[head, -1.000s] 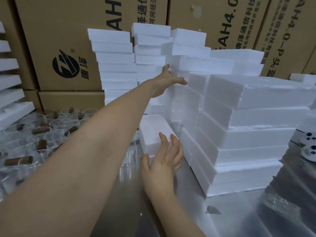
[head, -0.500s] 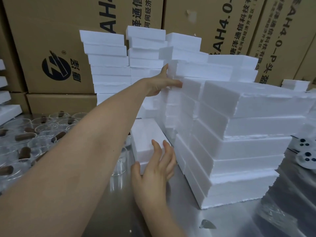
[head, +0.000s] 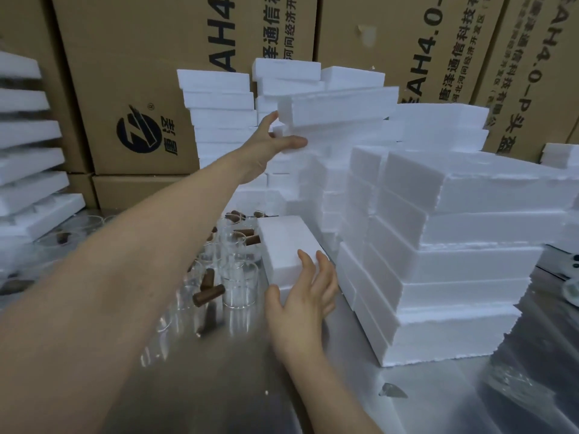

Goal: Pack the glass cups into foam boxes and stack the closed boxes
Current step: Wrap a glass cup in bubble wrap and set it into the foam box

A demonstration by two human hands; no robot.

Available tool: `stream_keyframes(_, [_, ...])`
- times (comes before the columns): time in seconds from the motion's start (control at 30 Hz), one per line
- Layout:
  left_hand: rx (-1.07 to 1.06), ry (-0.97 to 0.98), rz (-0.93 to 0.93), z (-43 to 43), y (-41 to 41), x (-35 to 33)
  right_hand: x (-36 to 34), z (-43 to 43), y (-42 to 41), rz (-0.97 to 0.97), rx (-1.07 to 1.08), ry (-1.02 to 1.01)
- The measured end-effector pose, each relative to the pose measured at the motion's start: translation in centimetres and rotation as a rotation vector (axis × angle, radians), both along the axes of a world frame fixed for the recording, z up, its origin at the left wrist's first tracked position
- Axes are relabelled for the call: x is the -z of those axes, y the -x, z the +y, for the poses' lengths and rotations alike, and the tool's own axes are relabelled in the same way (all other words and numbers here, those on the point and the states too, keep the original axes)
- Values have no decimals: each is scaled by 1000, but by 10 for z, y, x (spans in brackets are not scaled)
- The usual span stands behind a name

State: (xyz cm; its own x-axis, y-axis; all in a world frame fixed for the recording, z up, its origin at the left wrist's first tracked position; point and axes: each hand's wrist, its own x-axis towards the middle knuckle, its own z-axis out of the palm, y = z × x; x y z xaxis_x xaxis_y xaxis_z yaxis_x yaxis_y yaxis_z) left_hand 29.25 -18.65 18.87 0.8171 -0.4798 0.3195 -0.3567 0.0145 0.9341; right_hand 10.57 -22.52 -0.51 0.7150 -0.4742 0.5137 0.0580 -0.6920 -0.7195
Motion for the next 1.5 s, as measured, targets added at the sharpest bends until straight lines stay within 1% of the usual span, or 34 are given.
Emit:
stream_keyframes(0.13, [-83, 7, 25, 58, 31, 4, -9, -1, 3, -2, -5, -8])
stream_keyframes(0.23, [-111, 16, 34, 108, 69, 27, -14, 2, 10, -21, -6, 12])
stream_keyframes(0.33, [-116, -2, 57, 154, 117, 59, -17, 4, 20, -182, -71, -11])
stream_keyframes(0.43, [-111, 20, 69, 187, 162, 94, -16, -1, 28, -330, -103, -11])
stream_keyframes(0.57, [-133, -9, 69, 214, 206, 140, -19, -3, 35, -409, -248, -79])
stream_keyframes(0.63, [-137, -24, 74, 221, 221, 161, -22, -2, 39, -388, -382, -71])
stream_keyframes(0.67, [-147, -20, 75, 224, 226, 169, -24, -2, 41, -366, -454, -22])
stream_keyframes(0.73, [-166, -52, 50, 229, 231, 179, -25, -3, 42, -309, -538, 171])
stream_keyframes(0.8, [-172, -104, 10, 234, 233, 182, -26, -4, 42, -253, -605, 284])
stream_keyframes(0.9, [-225, -86, -28, 241, 230, 180, -34, -7, 47, -142, -660, 294])
stream_keyframes(0.97, [-251, -139, -42, 246, 230, 182, -38, -8, 51, -84, -717, 237])
stream_keyframes(1.07, [-264, -261, -37, 251, 228, 189, -44, -3, 57, -137, -757, 142])
stream_keyframes(1.13, [-252, -301, -42, 251, 227, 190, -47, 2, 59, -154, -764, 193])
stream_keyframes(1.23, [-248, -280, -37, 247, 227, 191, -48, 7, 58, -113, -818, 304])
stream_keyframes(1.3, [-259, -310, -44, 248, 226, 193, -45, 10, 54, -112, -840, 321])
stream_keyframes(1.33, [-281, -333, -42, 248, 226, 193, -43, 12, 53, -124, -842, 289])
stream_keyframes(1.4, [-327, -381, -51, 251, 225, 192, -43, 17, 53, -193, -787, 148])
stream_keyframes(1.5, [-344, -426, -72, 252, 227, 191, -51, 19, 55, -356, -585, -138])
